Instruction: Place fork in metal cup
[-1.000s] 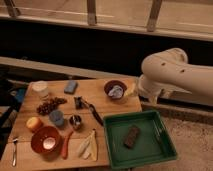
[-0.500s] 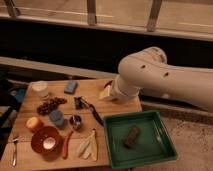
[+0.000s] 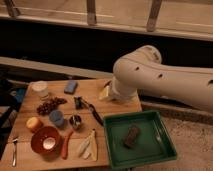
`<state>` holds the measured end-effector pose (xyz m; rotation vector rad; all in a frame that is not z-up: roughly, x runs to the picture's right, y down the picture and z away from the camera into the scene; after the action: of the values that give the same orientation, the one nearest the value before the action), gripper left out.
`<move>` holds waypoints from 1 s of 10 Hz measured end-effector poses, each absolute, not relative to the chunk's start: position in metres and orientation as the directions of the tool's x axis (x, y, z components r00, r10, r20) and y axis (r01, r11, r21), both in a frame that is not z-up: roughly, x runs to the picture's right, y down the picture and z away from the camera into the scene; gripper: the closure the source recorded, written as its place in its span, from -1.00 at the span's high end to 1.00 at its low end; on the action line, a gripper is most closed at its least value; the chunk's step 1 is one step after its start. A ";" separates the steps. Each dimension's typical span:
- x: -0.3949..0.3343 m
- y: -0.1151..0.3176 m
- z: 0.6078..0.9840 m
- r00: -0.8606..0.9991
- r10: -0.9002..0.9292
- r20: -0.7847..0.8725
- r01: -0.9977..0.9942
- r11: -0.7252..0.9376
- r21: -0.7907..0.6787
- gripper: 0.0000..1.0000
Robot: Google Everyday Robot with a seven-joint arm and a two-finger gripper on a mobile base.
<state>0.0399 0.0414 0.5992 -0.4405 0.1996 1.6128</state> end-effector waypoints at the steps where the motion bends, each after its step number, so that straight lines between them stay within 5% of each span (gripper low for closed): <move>1: 0.033 0.040 0.598 -0.018 0.921 -0.389 -0.985 -0.082 -0.149 0.60; 10: -0.173 0.086 0.538 0.320 0.901 -0.292 -0.842 0.129 -0.524 0.60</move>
<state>-0.1729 0.0856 0.5379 -0.6829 -0.1041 1.2703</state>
